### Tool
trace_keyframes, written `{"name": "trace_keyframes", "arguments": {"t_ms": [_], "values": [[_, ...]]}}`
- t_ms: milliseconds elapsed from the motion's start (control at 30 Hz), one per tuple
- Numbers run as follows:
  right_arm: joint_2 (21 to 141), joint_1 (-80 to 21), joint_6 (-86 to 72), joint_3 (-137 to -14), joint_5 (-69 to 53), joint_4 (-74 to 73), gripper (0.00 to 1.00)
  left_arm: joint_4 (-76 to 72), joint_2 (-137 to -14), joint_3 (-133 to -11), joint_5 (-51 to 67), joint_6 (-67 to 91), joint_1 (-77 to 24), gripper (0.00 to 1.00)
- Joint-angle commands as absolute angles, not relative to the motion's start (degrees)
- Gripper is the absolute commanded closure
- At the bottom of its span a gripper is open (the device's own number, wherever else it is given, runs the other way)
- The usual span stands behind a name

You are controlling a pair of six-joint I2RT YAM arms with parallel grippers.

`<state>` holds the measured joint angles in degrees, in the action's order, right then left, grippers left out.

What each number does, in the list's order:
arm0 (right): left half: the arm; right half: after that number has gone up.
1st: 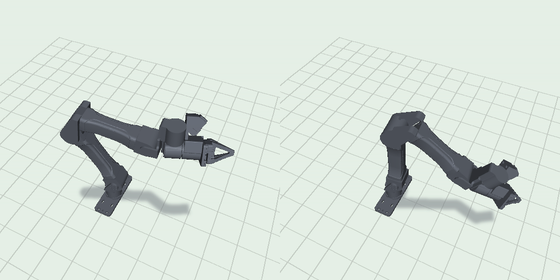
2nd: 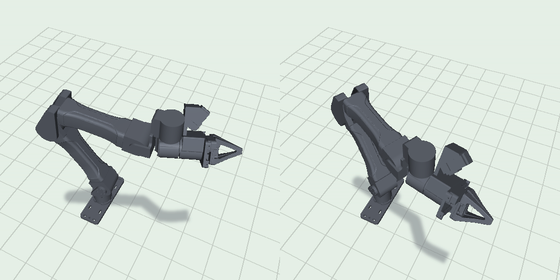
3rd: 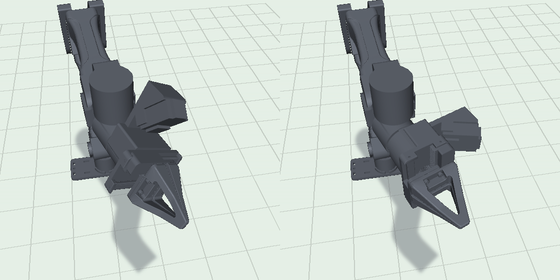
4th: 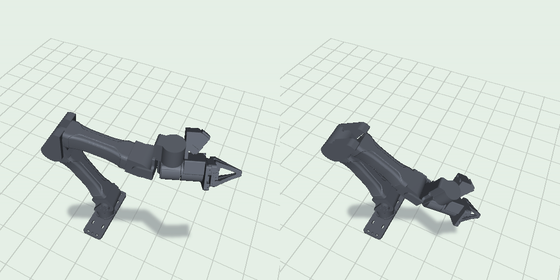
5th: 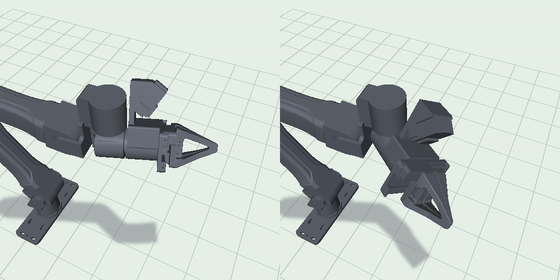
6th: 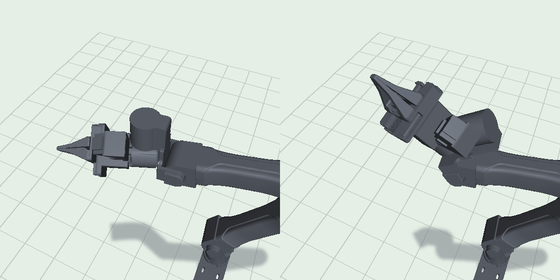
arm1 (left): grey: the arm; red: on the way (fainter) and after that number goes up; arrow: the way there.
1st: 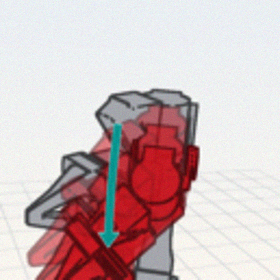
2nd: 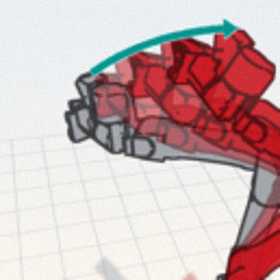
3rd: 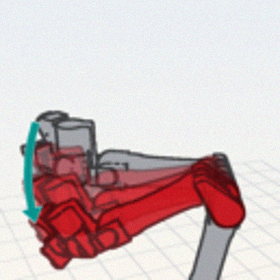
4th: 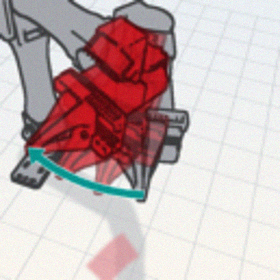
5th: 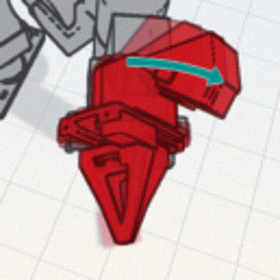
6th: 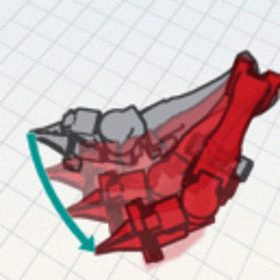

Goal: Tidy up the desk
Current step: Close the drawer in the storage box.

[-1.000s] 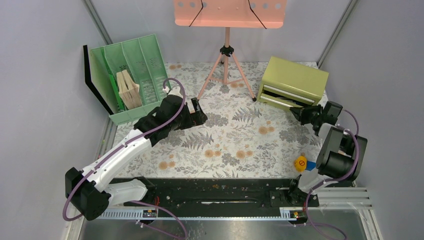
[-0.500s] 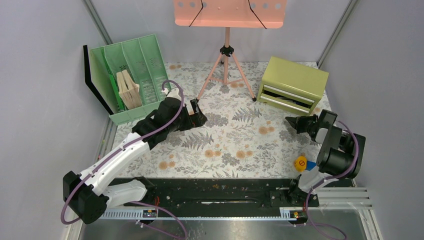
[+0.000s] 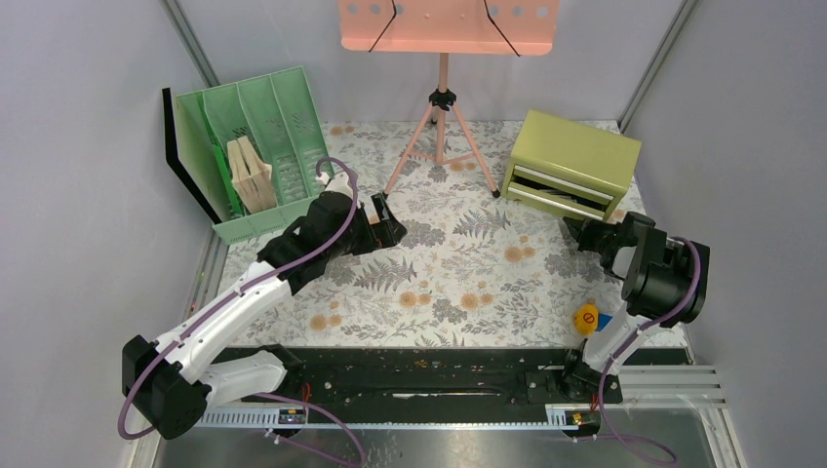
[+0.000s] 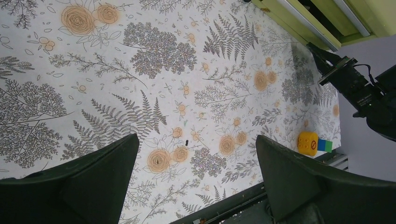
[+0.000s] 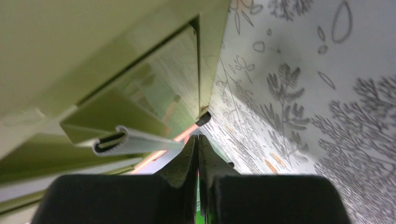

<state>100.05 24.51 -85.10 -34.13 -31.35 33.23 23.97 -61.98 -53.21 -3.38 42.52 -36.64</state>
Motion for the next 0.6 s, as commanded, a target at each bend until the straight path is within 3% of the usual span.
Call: {"name": "trace_keyframes", "arguments": {"t_ms": [0,567], "values": [[102.9,23.6,-91.0,-36.8,-28.3,40.6,1.0,20.5,-61.9,-53.5,-2.4,42.6,-36.5,0.01],[107.9,17.8,-96.2,-43.2,-23.1,44.2,1.0,21.8,-60.1,-52.5,-3.3,43.1,-36.5,0.01]]}}
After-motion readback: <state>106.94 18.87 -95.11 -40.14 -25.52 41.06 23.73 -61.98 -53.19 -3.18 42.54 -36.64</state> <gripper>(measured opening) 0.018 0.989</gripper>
